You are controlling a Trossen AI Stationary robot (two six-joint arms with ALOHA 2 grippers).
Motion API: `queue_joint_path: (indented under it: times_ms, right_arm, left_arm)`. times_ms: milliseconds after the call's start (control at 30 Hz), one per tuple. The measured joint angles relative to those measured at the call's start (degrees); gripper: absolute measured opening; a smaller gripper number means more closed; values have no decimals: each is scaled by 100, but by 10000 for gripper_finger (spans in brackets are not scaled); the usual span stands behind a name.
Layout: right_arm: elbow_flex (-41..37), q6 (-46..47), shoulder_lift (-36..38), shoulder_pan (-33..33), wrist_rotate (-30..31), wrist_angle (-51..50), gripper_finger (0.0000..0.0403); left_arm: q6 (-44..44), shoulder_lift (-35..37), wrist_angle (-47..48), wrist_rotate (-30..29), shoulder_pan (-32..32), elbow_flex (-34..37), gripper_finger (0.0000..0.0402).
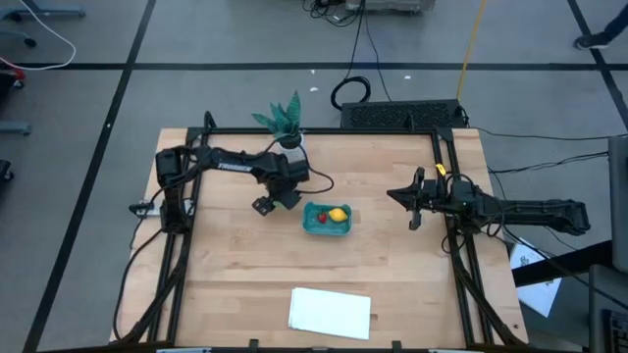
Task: Pick and placing Produce into tupperware
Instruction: Put the green cabbage into the blue container
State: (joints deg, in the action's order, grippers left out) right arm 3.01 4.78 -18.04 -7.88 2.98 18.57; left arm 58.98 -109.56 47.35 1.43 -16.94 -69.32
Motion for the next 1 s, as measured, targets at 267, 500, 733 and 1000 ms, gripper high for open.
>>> queue_joint_path:
  times_ms: [267, 500, 733, 1000]
  right_arm:
    - [-2, -4, 0, 0, 2, -15, 0]
    - [0, -4, 0, -2, 2, -15, 0]
    - [0, 8, 2, -2, 2, -45, 0]
    - [0, 7, 2, -2, 2, -46, 0]
  left_arm:
    - [-84, 77, 24, -127, 121, -63, 310]
    - [-92, 197, -151, 20, 132, -72, 310]
    - [-345, 246, -98, 212, 132, -68, 310]
    - [58, 247, -16, 116, 277, -68, 310]
